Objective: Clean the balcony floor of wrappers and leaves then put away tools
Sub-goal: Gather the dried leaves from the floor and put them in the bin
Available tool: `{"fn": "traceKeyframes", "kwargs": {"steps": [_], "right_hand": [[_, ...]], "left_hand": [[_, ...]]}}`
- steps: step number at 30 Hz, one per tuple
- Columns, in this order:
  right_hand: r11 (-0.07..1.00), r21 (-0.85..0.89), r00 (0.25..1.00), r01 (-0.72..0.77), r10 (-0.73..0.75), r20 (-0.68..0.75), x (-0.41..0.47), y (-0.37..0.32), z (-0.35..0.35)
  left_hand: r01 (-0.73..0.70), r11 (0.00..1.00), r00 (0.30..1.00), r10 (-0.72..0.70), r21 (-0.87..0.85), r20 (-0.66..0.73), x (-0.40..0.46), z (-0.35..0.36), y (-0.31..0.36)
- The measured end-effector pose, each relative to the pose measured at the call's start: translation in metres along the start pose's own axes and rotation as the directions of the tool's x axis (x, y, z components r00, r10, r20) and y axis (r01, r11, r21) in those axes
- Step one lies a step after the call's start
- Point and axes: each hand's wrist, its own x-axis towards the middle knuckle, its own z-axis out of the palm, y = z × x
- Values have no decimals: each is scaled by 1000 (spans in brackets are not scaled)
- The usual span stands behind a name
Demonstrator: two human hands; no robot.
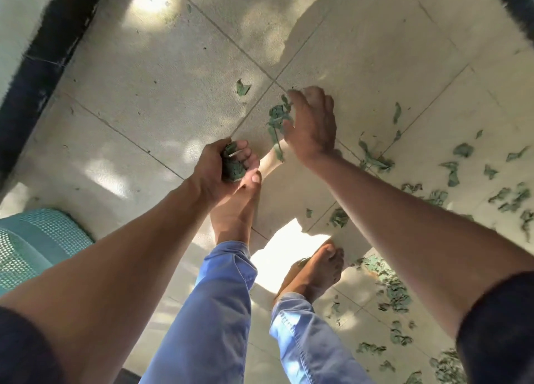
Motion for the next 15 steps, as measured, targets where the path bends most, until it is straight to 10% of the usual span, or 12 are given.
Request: {"fn": "traceKeyframes", "kwargs": {"steps": [10, 15], "right_hand": [[977, -41, 976, 210, -207, 69, 5, -11, 32], [970, 243, 1000, 2, -2, -1, -2, -10, 14]], "left_hand": [[-12, 1000, 999, 12, 5, -33, -6, -12, 9], [-33, 999, 999, 33, 13, 0, 1, -13, 9]]}}
